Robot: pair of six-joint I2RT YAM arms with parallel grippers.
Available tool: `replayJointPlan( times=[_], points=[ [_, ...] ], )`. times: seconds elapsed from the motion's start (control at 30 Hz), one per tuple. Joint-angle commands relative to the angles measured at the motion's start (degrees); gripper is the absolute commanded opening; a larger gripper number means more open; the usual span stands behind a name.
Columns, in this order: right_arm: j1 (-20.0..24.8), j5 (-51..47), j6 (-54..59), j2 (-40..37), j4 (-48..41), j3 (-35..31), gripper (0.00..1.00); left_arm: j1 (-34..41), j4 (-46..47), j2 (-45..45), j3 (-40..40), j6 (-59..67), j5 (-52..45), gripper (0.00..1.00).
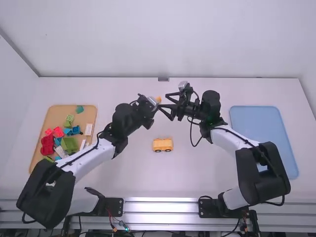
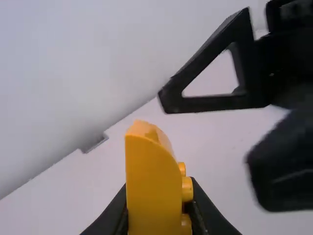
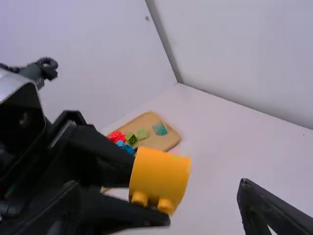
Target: Assemble lego blocks to make yellow taxi
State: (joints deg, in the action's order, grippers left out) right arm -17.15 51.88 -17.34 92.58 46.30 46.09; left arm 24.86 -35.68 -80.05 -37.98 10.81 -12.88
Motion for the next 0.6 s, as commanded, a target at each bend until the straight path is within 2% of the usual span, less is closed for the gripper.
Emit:
replayJointPlan(
  times=[0.0,0.23,0.27,0.33,0.47,0.53,0.57],
  points=[
    [-0.1,-0.7,-2.3,0.5,0.2,0.0,0.81,1.0,-3.0,-1.2,1.5,-6.6,0.0,0.02],
    [-1.1,-1.2,-2.4,0.5,-0.2,0.0,0.79,3.0,-10.1,-1.8,3.2,-8.5,0.3,0.02],
    [-1.7,-2.3,-2.4,0.5,-0.3,0.0,0.75,3.4,-10.6,-2.0,3.2,-8.6,0.2,0.02],
    [-2.1,-3.0,-2.4,0.5,-0.5,0.0,0.73,3.7,-11.0,-2.1,3.2,-8.8,0.2,0.02],
    [-3.4,-4.9,-2.4,0.5,-0.5,0.0,0.59,4.0,-10.9,-2.4,3.1,-9.6,0.5,0.02],
    [-3.6,-5.6,-2.3,0.5,-0.7,0.0,0.59,3.8,-10.9,-2.4,3.1,-9.6,1.2,0.02],
    [-3.6,-5.6,-2.4,0.5,-0.7,0.0,0.55,3.7,-10.9,-2.4,3.2,-10.5,3.0,0.02]
  ],
)
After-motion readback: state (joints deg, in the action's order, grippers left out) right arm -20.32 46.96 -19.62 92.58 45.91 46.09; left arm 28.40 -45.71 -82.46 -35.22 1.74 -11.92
